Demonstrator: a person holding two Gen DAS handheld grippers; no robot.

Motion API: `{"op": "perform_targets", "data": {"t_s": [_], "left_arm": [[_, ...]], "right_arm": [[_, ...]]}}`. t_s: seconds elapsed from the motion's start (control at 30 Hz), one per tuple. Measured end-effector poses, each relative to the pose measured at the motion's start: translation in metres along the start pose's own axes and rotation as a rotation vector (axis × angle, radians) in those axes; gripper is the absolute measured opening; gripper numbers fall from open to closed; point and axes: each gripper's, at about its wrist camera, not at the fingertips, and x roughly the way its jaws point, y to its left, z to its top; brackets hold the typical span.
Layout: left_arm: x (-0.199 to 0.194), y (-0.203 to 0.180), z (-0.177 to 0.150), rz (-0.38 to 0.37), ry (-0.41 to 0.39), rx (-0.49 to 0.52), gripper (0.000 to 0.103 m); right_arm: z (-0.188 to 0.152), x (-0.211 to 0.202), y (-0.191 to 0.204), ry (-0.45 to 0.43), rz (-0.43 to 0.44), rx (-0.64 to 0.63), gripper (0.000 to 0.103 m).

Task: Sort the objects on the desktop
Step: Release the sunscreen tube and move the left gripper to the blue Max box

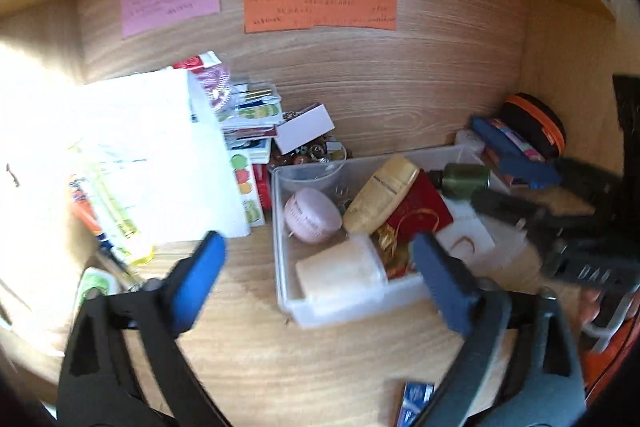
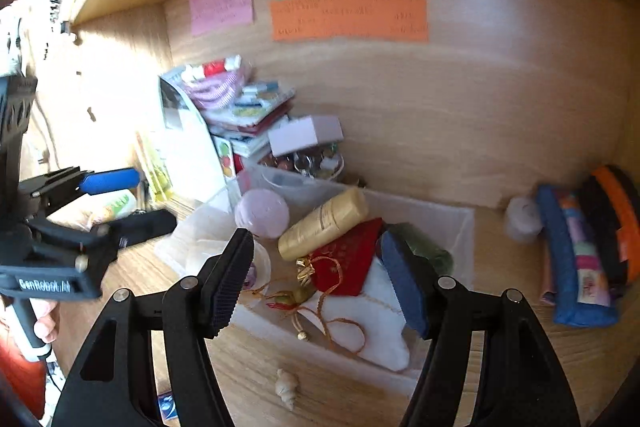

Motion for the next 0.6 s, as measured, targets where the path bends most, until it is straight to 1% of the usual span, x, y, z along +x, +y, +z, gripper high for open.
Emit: {"op": "perform_targets", "data": {"t_s": [0.1,0.3,0.47,0.6], "left_arm": [[-0.009,-0.007,-0.018,-0.003,0.020,0.028,0.098],[-0.010,-0.025,-0.060,-0.031,0.098,0.078,0.098],[-0.003,-0.039,-0.091,-0.097,0.188,0.108,0.098],[-0.001,-0.046,-0.108,-0.117,0.213,0.123,0.098]], "right_arm": [[-0.007,-0.020,0.009,-0.026,-0.024,-0.030,0.063],[-0.032,-0.038,0.014,0.001,-0.049,-0.040,0.063],[-0.055,-0.041,0.019,0.048,-0.046,-0.051,0.063],[-0.076,-0.034,0.019,0.115,-0.052,-0.061,0.063]]}}
